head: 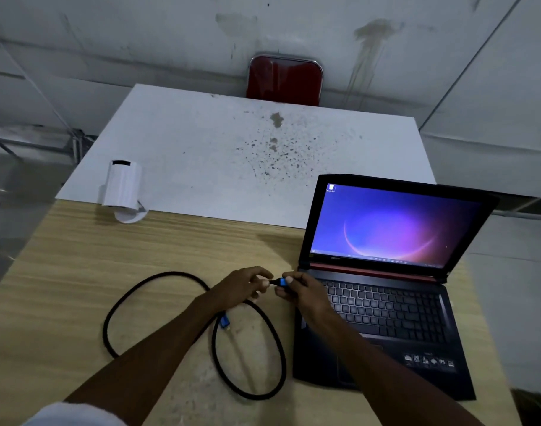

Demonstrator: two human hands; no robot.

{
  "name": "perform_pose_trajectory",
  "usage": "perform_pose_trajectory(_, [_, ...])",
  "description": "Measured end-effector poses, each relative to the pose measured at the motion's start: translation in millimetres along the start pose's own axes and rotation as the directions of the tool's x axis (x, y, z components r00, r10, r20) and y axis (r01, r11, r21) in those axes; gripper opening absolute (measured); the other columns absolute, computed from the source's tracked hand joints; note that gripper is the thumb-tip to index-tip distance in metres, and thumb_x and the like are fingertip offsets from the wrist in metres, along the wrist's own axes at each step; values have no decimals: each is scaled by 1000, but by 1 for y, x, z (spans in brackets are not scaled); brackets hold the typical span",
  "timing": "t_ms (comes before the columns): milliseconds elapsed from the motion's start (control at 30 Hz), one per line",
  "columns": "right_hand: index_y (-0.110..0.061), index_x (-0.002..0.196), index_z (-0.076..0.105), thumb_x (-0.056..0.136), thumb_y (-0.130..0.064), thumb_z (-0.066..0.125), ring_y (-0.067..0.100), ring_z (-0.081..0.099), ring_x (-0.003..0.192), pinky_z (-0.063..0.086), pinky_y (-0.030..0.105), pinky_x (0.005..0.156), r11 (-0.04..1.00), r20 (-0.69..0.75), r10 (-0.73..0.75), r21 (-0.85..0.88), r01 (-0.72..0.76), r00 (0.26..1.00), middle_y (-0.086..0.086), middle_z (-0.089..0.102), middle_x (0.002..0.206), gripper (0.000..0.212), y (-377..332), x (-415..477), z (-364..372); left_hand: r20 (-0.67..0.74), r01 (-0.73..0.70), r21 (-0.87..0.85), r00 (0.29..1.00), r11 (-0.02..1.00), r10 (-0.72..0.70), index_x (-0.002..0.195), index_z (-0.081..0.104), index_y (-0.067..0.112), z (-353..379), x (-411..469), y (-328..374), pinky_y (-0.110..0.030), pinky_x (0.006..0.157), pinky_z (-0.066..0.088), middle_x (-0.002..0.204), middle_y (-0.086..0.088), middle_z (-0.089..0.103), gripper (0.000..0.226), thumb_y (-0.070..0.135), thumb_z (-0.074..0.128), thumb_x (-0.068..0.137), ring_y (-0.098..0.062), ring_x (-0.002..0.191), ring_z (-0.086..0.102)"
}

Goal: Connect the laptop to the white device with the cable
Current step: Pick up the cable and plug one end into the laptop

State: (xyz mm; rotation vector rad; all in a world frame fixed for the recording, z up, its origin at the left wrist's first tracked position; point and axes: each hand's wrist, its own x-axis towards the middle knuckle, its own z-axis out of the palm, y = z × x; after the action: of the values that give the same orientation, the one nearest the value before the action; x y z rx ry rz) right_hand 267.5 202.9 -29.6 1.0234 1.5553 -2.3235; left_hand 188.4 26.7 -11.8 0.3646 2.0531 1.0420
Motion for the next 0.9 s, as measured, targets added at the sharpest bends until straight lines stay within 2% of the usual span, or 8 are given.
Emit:
perform_pose_trajectory(100, [-1, 105, 63, 99, -2, 47, 26, 70, 80, 62, 25, 68, 999, 2, -7, -40, 8, 1000, 16, 65, 100, 16, -8, 0, 2, -90, -62, 121, 993, 991, 74, 104, 69, 20, 9, 8, 0, -20, 59, 48, 90, -6, 69, 14, 21, 59, 95, -16, 71, 65])
perform_pose_trajectory(233, [-8, 116, 59, 99, -1, 45, 14, 67, 87, 59, 19, 66, 907, 23, -90, -412, 91, 996, 12, 60, 117, 23, -17, -2, -17, -36, -175, 273, 981, 946, 192, 113, 64, 25, 14, 10, -1, -27, 70, 50, 100, -5, 69, 24, 25, 67, 89, -11, 75, 60])
perform_pose_trajectory(333, [-9, 118, 60, 96, 4, 42, 20, 67, 95, 59, 27, 73, 793, 107, -121, -588, 161, 987, 13, 62, 123, 31, -20, -6, -32, 22, -245, 342, 967, 907, 253, 109, 62, 26, 21, 12, 4, -29, 69, 50, 96, -1, 66, 21, 28, 67, 89, -10, 74, 60])
perform_pose_trajectory(433, [-16, 123, 59, 92, 2, 46, 16, 65, 92, 55, 28, 73, 535, 114, -260, -809, 241, 959, 7, 66, 121, 38, -21, -9, -46, 17, -254, 456, 961, 853, 276, 105, 60, 12, 27, 18, 7, -38, 74, 46, 98, -11, 62, 13, 19, 58, 94, -26, 86, 60])
perform_pose_trajectory(500, [-15, 126, 56, 91, -6, 52, 24, 59, 110, 52, 37, 91, 310, 121, -381, -918, 249, 917, 11, 63, 125, 37, -20, -9, -57, 21, -208, 561, 971, 801, 237, 106, 57, 6, 29, 19, 5, -43, 80, 47, 106, -15, 59, 13, 11, 51, 95, -32, 96, 58])
perform_pose_trajectory(633, [-21, 147, 34, 83, -54, 63, 32, 27, 143, 27, 49, 118, -93, 201, -217, -978, 185, 955, 9, 32, 156, 77, -14, -7, -70, -20, -119, 645, 985, 755, 172, 110, 54, 5, 35, 17, -4, -47, 86, 47, 114, -15, 54, 18, 7, 45, 95, -34, 103, 56])
perform_pose_trajectory(767, [-35, 154, 4, 70, -74, 61, 39, 0, 150, 4, 56, 121, -226, 223, -106, -955, 195, 969, 11, -1, 165, 109, -6, 0, -70, -5, -167, 499, 981, 850, 196, 121, 54, 7, 39, 18, -8, -44, 91, 46, 116, -15, 58, 31, 2, 50, 91, -31, 106, 56])
perform_pose_trajectory(900, [-33, 154, 4, 66, -76, 63, 43, 4, 148, 7, 62, 119, -281, 200, -118, -946, 161, 973, 16, 7, 162, 115, -1, 3, -63, 4, -195, 467, 976, 862, 219, 107, 57, 12, 48, 22, -13, -39, 76, 46, 105, -10, 53, 21, 15, 64, 88, -29, 91, 59])
